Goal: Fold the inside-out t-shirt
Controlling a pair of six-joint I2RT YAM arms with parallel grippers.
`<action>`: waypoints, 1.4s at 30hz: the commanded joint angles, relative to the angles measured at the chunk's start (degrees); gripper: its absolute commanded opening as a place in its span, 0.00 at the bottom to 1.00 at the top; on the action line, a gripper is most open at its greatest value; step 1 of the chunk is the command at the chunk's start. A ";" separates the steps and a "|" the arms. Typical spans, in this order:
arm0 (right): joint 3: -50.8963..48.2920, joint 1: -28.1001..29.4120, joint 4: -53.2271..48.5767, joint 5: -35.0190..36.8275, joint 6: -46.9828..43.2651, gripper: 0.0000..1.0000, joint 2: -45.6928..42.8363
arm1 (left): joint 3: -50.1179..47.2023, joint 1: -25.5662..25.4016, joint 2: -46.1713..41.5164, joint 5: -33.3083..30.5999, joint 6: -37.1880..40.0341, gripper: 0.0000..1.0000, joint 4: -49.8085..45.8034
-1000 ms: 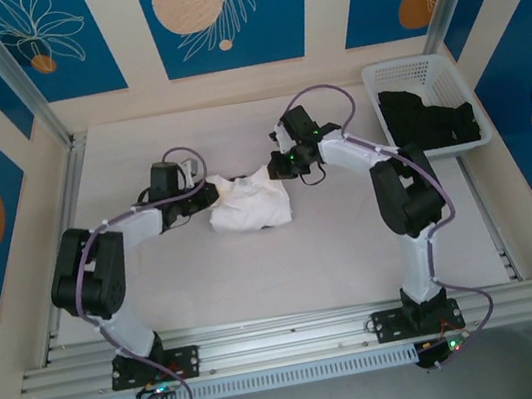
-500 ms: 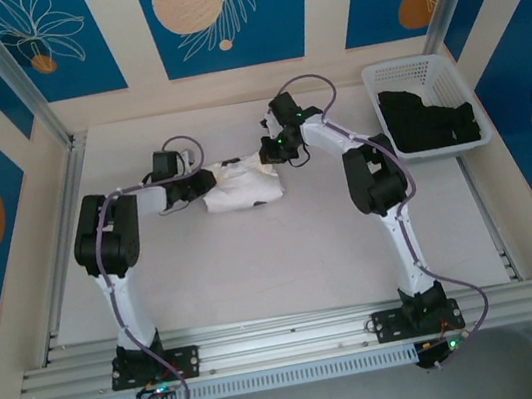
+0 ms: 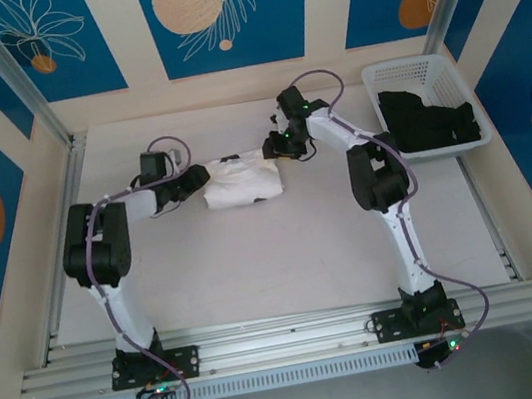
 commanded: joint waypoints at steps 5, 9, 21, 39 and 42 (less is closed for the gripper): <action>-18.11 2.92 10.30 0.99 -0.51 0.49 -17.91 | -9.08 -4.23 -17.71 -7.69 4.54 0.62 -5.89; -21.39 4.90 15.53 -6.11 2.25 0.48 -17.65 | -7.86 -10.38 -17.26 -2.37 5.14 0.61 -3.82; -15.98 3.46 11.07 -10.37 6.47 0.38 -7.51 | -5.85 -7.22 -2.62 -2.36 3.66 0.56 -3.05; -23.59 4.86 11.94 -7.38 1.51 0.43 -19.03 | 7.40 -1.75 -0.25 -9.31 10.58 0.73 -18.36; -24.84 4.57 12.36 -7.40 1.60 0.43 -19.63 | 10.01 -1.75 2.83 -8.18 11.04 0.73 -19.76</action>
